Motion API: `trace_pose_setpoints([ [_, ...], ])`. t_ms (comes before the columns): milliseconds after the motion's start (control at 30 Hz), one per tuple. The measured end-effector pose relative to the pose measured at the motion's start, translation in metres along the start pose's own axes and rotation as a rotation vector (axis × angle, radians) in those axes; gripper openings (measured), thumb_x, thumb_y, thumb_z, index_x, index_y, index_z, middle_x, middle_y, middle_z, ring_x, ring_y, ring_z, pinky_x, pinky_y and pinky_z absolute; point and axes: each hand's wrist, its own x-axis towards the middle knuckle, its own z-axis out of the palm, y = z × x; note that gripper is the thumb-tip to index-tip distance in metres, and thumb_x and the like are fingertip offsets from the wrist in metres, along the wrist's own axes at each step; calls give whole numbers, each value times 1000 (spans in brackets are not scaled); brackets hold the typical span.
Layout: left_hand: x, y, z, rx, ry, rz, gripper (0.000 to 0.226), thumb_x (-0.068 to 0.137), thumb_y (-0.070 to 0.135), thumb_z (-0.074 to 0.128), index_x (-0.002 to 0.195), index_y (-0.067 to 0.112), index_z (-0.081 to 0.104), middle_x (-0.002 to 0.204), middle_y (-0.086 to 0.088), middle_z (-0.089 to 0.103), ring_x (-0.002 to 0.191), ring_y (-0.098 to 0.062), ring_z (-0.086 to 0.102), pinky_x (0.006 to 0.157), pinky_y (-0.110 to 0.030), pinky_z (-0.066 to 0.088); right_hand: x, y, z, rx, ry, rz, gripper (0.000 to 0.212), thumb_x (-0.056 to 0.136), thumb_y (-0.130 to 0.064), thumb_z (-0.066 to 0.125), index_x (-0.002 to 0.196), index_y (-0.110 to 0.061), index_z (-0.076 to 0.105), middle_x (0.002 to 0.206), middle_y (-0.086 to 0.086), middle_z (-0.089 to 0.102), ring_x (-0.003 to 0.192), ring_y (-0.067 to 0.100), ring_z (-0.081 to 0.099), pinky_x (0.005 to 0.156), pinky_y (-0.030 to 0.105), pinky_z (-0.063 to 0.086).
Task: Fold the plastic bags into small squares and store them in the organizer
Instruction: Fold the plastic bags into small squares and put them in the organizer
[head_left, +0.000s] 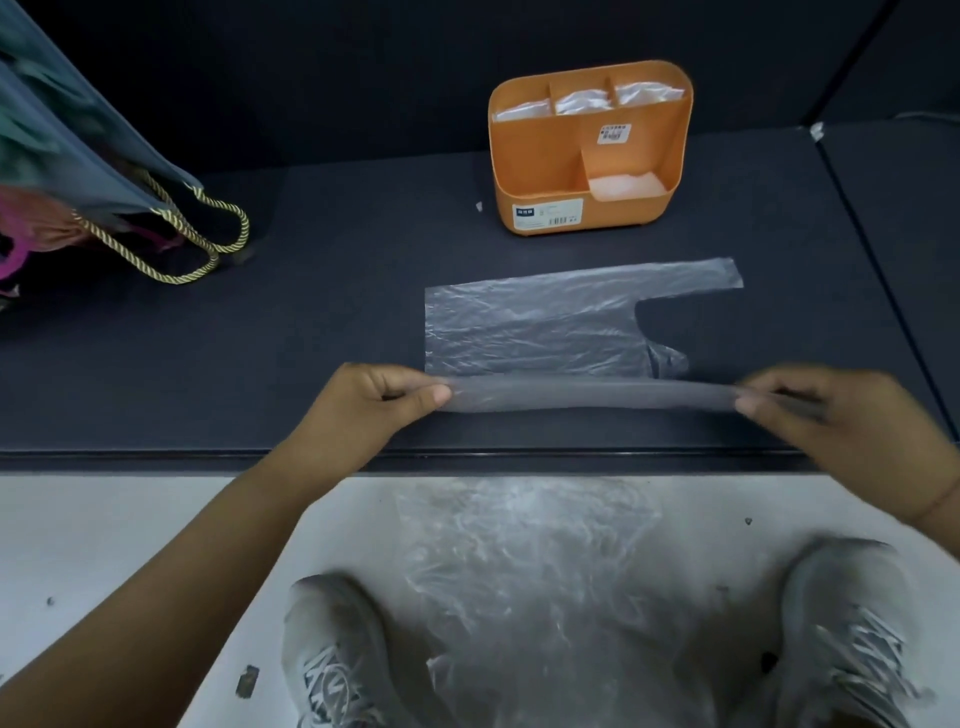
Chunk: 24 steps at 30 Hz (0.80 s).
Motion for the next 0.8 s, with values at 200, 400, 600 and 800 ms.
trace_pose_setpoints([
  [200, 40, 2, -2, -93, 140, -53, 7, 87, 19, 71, 86, 21, 77, 88, 13, 76, 89, 2, 68, 86, -14, 48, 53, 2, -20, 348, -2, 126, 8, 76, -26, 67, 76, -32, 72, 67, -20, 68, 64, -8, 59, 69, 0, 41],
  [400, 85, -4, -6, 8, 267, -27, 16, 91, 22, 68, 78, 23, 76, 81, 11, 75, 77, 0, 65, 77, -14, 50, 104, 33, -15, 352, 65, 293, 17, 83, -27, 71, 68, -20, 70, 54, -14, 60, 55, 0, 51, 52, 5, 39],
  [600, 107, -10, 0, 230, 325, -34, 24, 90, 32, 70, 76, 14, 75, 67, 9, 69, 55, 5, 55, 55, -9, 41, 125, 36, 1, 129, 172, 431, 24, 85, -35, 71, 84, -11, 68, 80, 0, 59, 72, 7, 51, 68, 17, 37],
  [800, 111, -8, 4, 464, 488, 22, 29, 89, 36, 69, 110, 16, 65, 107, 1, 59, 98, -18, 59, 90, -35, 46, 127, 15, 7, -121, 283, 448, 25, 87, -31, 68, 101, -12, 62, 105, 9, 60, 96, 23, 55, 81, 31, 42],
])
